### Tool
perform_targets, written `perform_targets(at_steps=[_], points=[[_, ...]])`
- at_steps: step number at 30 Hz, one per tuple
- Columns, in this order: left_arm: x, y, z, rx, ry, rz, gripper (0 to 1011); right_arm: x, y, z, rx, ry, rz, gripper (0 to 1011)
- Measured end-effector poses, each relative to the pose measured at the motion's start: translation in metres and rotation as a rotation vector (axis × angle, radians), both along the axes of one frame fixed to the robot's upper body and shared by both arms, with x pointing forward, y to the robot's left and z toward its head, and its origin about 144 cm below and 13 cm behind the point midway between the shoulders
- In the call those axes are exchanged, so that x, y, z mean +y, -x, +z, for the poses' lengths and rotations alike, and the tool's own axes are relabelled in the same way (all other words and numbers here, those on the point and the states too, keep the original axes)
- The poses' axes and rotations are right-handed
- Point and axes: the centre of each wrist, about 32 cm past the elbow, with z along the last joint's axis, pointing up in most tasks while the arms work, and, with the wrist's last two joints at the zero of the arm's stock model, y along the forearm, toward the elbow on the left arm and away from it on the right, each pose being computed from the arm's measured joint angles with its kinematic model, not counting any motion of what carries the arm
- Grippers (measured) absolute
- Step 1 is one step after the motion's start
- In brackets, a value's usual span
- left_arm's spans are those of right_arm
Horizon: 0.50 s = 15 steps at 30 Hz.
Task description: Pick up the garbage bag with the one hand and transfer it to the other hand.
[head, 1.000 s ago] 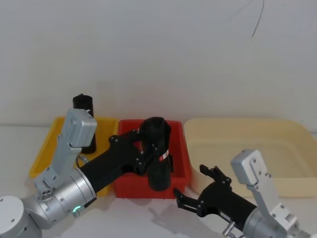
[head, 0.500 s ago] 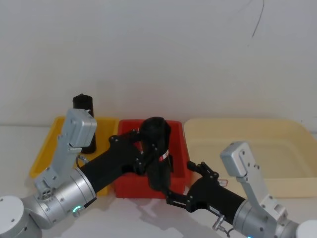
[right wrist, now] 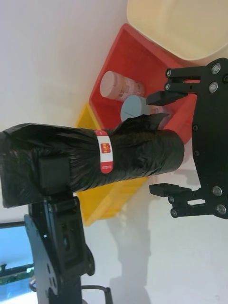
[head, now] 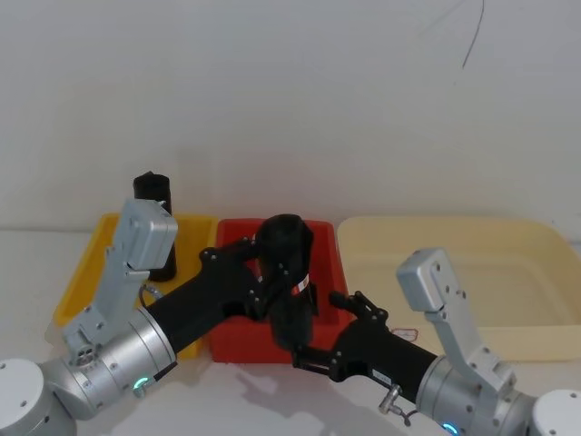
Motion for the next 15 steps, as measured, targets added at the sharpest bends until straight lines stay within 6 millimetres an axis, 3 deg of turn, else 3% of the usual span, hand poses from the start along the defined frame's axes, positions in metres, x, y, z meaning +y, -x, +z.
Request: perform_targets(at_steps=[15], points=[[0.0, 0.0, 0.0, 0.0, 0.0, 0.0, 378, 0.0095, -0.0079, 0.0021, -0.003, -0.059, 0.013, 1005]])
